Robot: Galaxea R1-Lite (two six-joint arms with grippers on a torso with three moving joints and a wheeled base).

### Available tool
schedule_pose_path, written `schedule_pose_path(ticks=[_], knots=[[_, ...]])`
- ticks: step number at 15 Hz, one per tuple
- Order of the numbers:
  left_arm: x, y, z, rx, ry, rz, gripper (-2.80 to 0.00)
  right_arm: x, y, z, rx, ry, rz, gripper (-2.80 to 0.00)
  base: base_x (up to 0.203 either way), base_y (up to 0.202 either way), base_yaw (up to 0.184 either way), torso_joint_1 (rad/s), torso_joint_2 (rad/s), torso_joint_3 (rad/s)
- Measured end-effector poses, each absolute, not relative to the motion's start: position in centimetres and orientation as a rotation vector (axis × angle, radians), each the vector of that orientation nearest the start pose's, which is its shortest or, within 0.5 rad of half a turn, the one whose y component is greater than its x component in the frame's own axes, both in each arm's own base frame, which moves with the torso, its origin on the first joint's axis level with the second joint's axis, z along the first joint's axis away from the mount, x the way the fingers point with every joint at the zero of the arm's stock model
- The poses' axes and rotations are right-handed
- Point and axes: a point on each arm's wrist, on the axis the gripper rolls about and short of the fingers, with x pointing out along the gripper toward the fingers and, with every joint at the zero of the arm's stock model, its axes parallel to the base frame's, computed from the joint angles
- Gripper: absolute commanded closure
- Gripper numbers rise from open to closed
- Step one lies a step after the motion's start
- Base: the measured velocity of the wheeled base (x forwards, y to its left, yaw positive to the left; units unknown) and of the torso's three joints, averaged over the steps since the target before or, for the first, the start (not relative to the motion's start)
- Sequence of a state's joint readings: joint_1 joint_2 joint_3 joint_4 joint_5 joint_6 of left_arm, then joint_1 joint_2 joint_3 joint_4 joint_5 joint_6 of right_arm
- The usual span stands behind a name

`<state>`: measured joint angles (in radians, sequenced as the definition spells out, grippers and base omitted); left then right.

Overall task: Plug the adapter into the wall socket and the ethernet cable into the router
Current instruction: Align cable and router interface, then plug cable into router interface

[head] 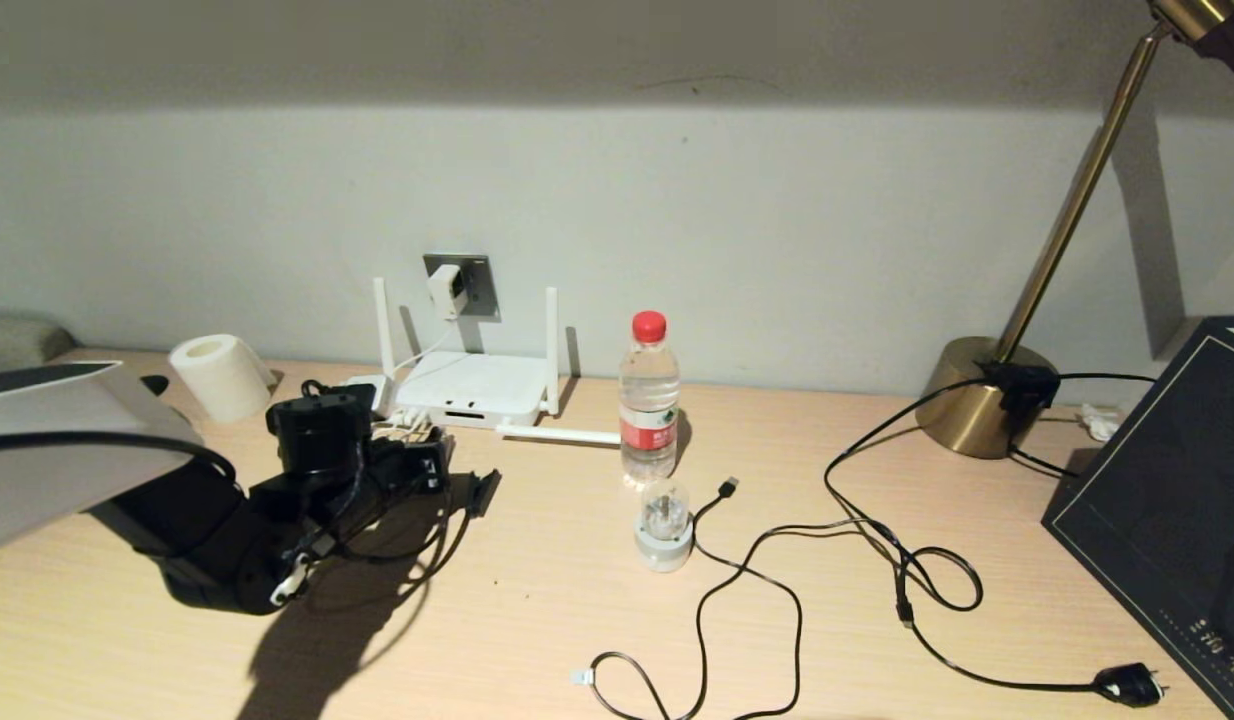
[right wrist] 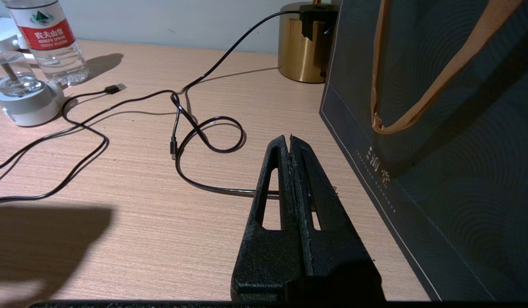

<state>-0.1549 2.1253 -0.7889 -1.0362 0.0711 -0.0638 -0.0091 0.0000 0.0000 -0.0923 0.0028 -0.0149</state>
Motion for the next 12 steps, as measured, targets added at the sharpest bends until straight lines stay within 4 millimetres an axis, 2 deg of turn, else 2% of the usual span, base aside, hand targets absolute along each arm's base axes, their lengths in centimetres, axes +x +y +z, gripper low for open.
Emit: schedule_pose_path(ticks=[12], knots=[[37.9,-5.3,7.8,-0.016,0.272,-0.069,0.00,-2.3,0.0,8.5,-0.015,-0.093,-0.007,0.00,0.000,0.000,0.000,0.000,0.00,0.000]])
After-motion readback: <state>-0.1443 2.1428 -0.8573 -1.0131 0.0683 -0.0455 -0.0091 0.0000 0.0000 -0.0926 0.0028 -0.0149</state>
